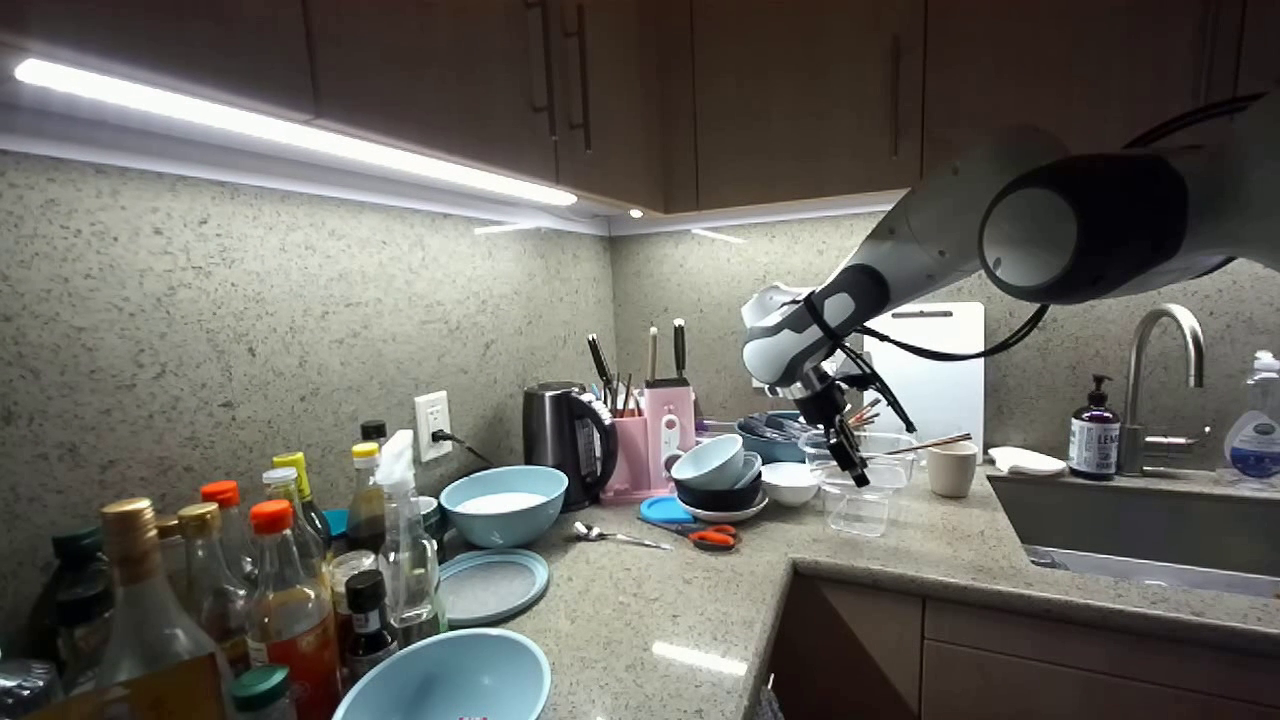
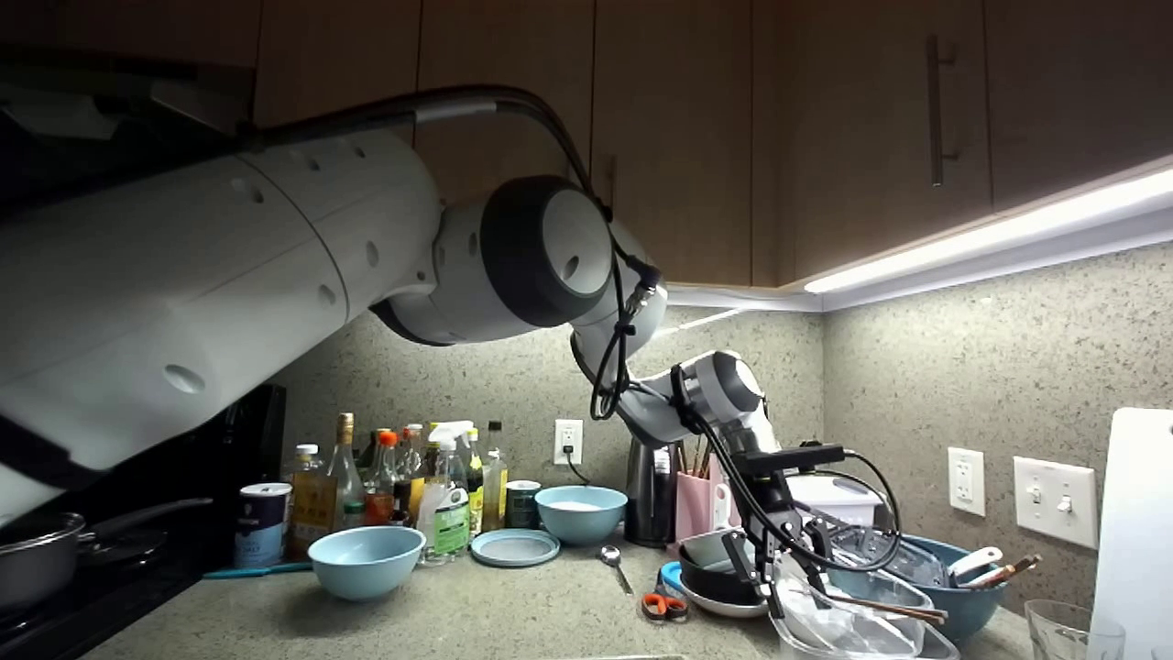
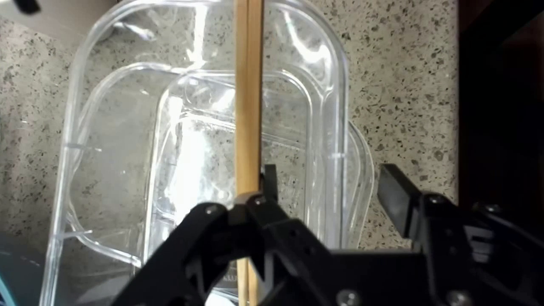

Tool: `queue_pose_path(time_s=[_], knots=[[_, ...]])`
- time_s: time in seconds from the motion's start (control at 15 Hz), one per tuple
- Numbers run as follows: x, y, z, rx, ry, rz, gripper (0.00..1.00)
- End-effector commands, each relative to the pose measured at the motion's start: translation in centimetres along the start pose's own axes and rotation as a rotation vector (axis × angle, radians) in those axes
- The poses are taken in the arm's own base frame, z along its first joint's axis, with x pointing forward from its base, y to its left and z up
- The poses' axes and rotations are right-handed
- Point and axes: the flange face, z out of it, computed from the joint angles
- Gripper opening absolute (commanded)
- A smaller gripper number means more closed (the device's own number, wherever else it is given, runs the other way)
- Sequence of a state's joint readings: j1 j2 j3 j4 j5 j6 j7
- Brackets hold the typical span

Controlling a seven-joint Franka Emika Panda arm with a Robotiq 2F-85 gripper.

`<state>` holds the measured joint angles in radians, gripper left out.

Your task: Pick up the bowl and move it to the left

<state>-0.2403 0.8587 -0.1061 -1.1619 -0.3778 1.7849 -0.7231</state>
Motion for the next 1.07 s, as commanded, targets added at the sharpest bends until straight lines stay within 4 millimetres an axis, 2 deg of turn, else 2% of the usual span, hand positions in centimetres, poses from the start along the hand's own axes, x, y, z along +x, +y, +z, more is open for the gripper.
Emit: queue_pose_path(time_s=[0.0,0.2,0.33,0.4,0.67,0.73,1.0], knots=[[0.0,0.1,0.0,0.0,-0.001,-0.001,0.7],[0.1,0.0,-0.1,-0.001,-0.001,-0.002,0.88],[0.1,0.0,-0.1,-0.002,-0.002,-0.002,0.89],[0.1,0.0,-0.1,-0.002,-0.002,-0.003,0.97],[0.9,-0.3,0.7,0.01,-0.022,0.013,1.0],[1.1,-0.4,0.9,0.013,-0.024,0.01,0.8],[1.6,-0.4,1.1,0.007,-0.019,0.005,0.53]])
